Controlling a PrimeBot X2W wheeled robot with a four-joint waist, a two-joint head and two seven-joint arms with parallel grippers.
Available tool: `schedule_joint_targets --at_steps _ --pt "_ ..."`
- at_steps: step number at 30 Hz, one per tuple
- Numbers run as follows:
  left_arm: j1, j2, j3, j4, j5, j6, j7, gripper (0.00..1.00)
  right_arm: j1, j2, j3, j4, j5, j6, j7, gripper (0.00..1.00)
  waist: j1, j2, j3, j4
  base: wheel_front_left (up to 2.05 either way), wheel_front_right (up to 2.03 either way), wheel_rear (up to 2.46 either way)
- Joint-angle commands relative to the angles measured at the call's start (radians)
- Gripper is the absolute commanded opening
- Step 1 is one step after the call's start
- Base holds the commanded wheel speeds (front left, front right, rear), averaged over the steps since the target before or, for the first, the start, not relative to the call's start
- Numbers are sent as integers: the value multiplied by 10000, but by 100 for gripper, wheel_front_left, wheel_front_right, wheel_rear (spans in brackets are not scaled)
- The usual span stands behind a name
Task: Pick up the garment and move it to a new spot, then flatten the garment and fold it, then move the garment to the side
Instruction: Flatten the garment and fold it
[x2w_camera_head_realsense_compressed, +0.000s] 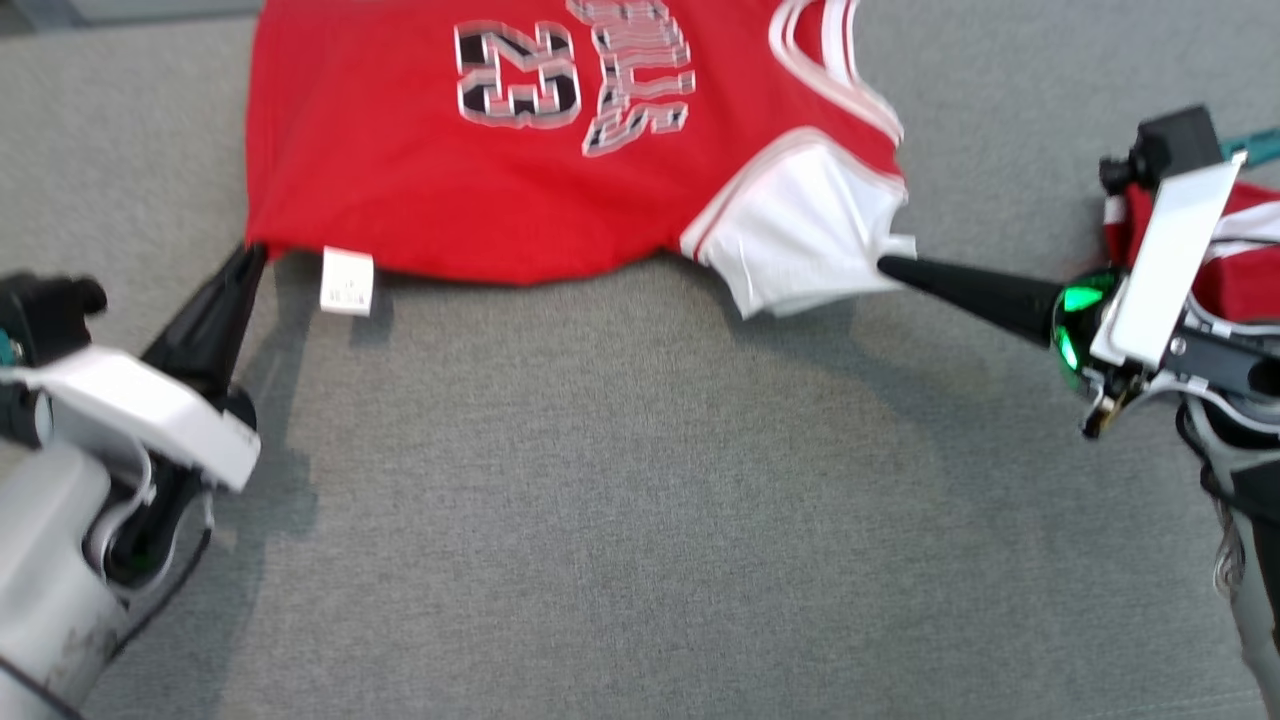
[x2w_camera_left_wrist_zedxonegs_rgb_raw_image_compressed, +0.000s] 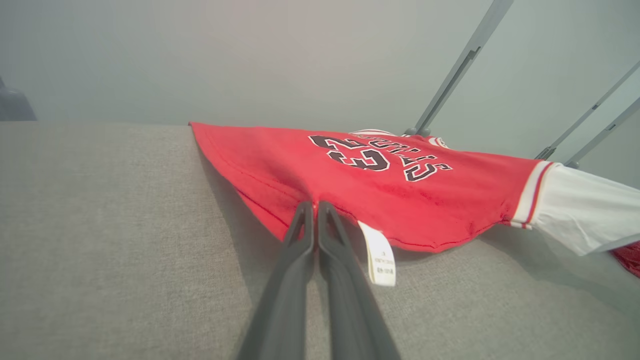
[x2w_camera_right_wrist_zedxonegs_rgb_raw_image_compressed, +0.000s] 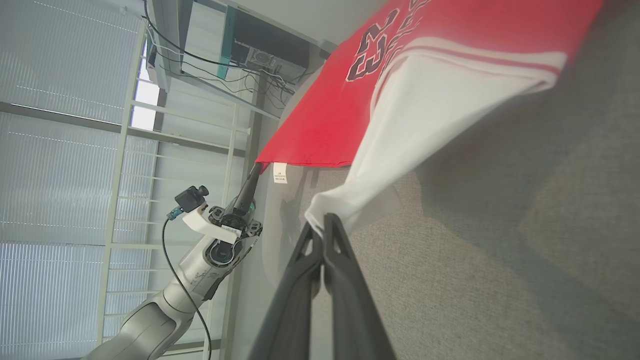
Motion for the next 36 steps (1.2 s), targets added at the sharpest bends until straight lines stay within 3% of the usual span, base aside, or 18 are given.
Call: schedule_joint_targets --at_steps 1,7,17,32,33,34,35,36 --pt "247 497 591 -187 136 -38 -88 0 370 -139 -31 -378 119 73 90 0 0 -1 -926 74 0 0 0" --pt "2175 601 1239 -553 348 -38 -88 0 1774 -229 -83 -690 287 73 217 0 0 -1 -1987 84 0 0 0" --pt "4377 8 2361 -875 821 -38 -89 0 3577 -344 -183 -1234 372 73 362 0 0 -1 -2941 234 0 0 0" --pt "5754 -424 3037 -891 1403 -38 -89 0 5043 -379 -305 -1672 70 73 660 0 0 -1 -3096 341 0 0 0" --pt "5764 -497 3046 -833 1451 -38 -89 2 5083 -350 -292 -1657 -69 73 581 8 0 -1 -3080 338 0 0 0" --pt "5781 -577 3039 -745 1483 -38 -89 31 5133 -309 -260 -1624 -201 73 522 46 0 -1 -3061 333 0 0 0" --pt "5787 -660 3039 -666 1525 -38 -89 68 5177 -261 -233 -1595 -335 73 446 100 0 -1 -3038 327 0 0 0" --pt "5786 -750 3067 -610 1563 -38 -89 100 5217 -200 -213 -1554 -443 73 373 100 0 -1 -3017 321 0 0 0"
